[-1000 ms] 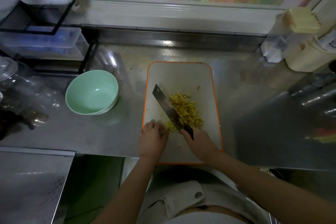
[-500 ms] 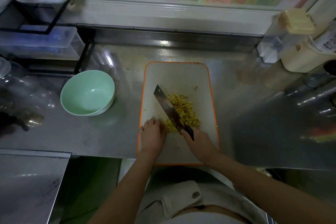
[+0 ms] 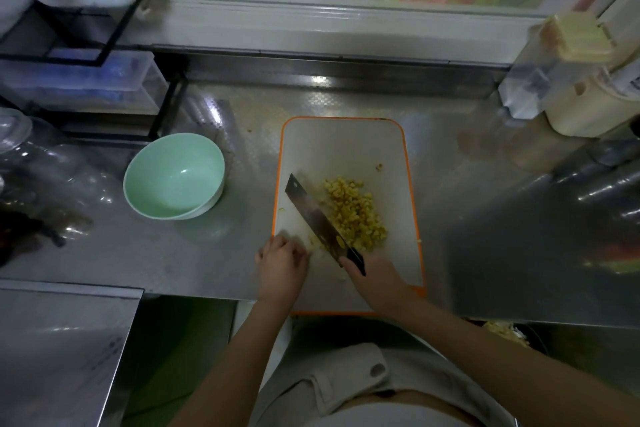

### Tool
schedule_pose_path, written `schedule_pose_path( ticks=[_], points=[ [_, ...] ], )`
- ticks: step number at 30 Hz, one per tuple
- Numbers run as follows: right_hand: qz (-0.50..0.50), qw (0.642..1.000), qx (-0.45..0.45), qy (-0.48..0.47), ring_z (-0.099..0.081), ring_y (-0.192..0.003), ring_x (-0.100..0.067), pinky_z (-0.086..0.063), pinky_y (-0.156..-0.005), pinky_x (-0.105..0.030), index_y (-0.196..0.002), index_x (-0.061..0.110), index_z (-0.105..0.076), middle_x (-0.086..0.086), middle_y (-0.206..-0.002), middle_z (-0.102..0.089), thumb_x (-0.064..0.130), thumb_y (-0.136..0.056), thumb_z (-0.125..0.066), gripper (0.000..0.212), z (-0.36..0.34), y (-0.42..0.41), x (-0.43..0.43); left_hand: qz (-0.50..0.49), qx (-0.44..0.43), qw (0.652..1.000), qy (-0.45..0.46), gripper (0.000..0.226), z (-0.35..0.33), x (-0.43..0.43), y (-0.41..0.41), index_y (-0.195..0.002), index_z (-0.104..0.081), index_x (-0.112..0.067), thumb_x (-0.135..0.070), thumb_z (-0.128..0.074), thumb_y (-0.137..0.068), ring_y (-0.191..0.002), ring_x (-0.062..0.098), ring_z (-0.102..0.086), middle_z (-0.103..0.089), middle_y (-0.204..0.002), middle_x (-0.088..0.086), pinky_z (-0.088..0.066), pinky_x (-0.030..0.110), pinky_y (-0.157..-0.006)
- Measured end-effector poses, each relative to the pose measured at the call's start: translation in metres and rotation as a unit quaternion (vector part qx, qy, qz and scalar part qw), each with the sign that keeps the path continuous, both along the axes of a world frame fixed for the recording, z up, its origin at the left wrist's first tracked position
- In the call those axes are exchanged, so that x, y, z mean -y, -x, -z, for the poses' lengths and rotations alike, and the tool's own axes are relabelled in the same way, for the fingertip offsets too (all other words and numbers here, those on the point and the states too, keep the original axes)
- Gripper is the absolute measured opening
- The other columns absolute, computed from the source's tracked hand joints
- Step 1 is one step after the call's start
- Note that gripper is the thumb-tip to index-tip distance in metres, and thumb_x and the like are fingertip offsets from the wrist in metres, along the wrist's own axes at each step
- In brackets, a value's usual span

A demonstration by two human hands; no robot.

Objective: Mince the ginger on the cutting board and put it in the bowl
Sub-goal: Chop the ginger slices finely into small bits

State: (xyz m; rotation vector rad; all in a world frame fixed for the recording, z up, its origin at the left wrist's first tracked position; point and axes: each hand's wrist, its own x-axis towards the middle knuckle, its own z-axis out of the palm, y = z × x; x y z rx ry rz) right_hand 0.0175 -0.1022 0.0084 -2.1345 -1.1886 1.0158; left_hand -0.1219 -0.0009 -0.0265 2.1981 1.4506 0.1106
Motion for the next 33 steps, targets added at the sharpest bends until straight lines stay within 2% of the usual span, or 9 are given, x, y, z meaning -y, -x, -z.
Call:
schedule_pose_path(
  ticks=[4,10,14,17,19,22,26,30,33],
  points=[
    [-0.035,0.999,0.004,0.002,-0.050,-0.071,-0.015,-0.030,-0.059,-0.020,-0.094,0.008,-0.058,-0.006,-0.080,-0.056,0.029,-0.098,-0.044,0.026,0.001,0.007,-0.004,-0.010,-0.003,1.000,-0.008,0.015,-0.002,0.002,-0.001,-0.086,-0.068,-0.018,-0.026,-0.056,-0.088,-0.111,0.023,-0.045,-0.054,-0.104,0.004,-0.027,0.034,-0.085],
    [-0.058,0.998,0.026,0.024,-0.043,-0.058,-0.006,-0.026,-0.056,-0.017,-0.085,0.015,-0.049,0.005,-0.069,-0.046,0.028,-0.099,-0.043,0.020,0.009,0.009,-0.007,-0.014,0.006,1.000,0.000,0.015,-0.002,0.000,-0.002,-0.086,-0.070,-0.017,-0.024,-0.056,-0.087,-0.112,0.023,-0.045,-0.055,-0.107,0.005,-0.026,0.033,-0.086],
    [-0.061,0.997,0.022,0.049,-0.054,-0.071,-0.016,-0.039,-0.062,-0.027,-0.098,0.006,-0.059,-0.007,-0.083,-0.059,0.030,-0.099,-0.041,0.030,0.014,0.009,-0.009,-0.019,0.013,1.000,-0.001,0.014,0.000,-0.001,-0.001,-0.084,-0.070,-0.017,-0.023,-0.057,-0.086,-0.110,0.024,-0.046,-0.056,-0.105,0.004,-0.026,0.032,-0.085],
    [-0.054,0.997,0.017,0.052,-0.059,-0.078,-0.024,-0.046,-0.068,-0.033,-0.098,0.004,-0.060,-0.012,-0.088,-0.062,0.030,-0.099,-0.042,0.032,0.012,0.011,-0.016,-0.014,0.016,1.000,-0.003,0.013,0.001,-0.001,-0.002,-0.084,-0.070,-0.017,-0.023,-0.059,-0.085,-0.110,0.024,-0.047,-0.057,-0.105,0.005,-0.026,0.033,-0.084],
    [-0.055,0.997,0.014,0.053,-0.058,-0.075,-0.024,-0.045,-0.065,-0.034,-0.094,0.004,-0.060,-0.015,-0.087,-0.063,0.031,-0.099,-0.041,0.033,0.009,0.011,-0.021,-0.014,0.025,1.000,-0.005,0.013,0.000,-0.002,-0.001,-0.083,-0.070,-0.017,-0.023,-0.059,-0.086,-0.109,0.025,-0.048,-0.058,-0.103,0.005,-0.026,0.033,-0.082],
    [-0.046,0.998,0.024,0.040,-0.051,-0.066,-0.019,-0.036,-0.058,-0.027,-0.085,0.009,-0.053,-0.007,-0.076,-0.055,0.033,-0.099,-0.041,0.030,0.004,0.009,-0.023,-0.004,0.025,1.000,-0.010,0.014,0.001,-0.001,0.002,-0.086,-0.072,-0.019,-0.023,-0.059,-0.087,-0.106,0.024,-0.049,-0.058,-0.101,0.004,-0.026,0.032,-0.082],
    [-0.046,0.998,0.043,0.027,-0.050,-0.067,-0.018,-0.034,-0.057,-0.025,-0.092,0.005,-0.057,-0.007,-0.077,-0.054,0.034,-0.098,-0.044,0.033,0.004,0.008,-0.018,-0.004,0.052,0.999,-0.016,0.008,0.004,0.001,0.007,-0.078,-0.073,-0.016,-0.016,-0.066,-0.080,-0.095,0.027,-0.054,-0.061,-0.091,0.005,-0.033,0.035,-0.080],
    [-0.064,0.997,0.044,0.024,-0.055,-0.073,-0.020,-0.039,-0.062,-0.027,-0.096,0.004,-0.059,-0.011,-0.082,-0.058,0.034,-0.098,-0.043,0.035,0.007,0.012,-0.014,-0.005,0.073,0.997,-0.019,0.006,0.010,0.001,0.013,-0.068,-0.070,-0.015,-0.010,-0.071,-0.071,-0.082,0.029,-0.059,-0.063,-0.082,0.005,-0.045,0.039,-0.075],
    [-0.067,0.997,0.035,0.029,-0.060,-0.083,-0.027,-0.048,-0.070,-0.034,-0.101,0.005,-0.060,-0.014,-0.093,-0.063,0.034,-0.098,-0.043,0.034,0.012,0.014,-0.012,0.007,0.085,0.996,-0.019,0.007,0.012,0.001,0.012,-0.064,-0.068,-0.015,-0.011,-0.067,-0.070,-0.076,0.029,-0.059,-0.062,-0.078,0.005,-0.047,0.039,-0.071]
  ],
)
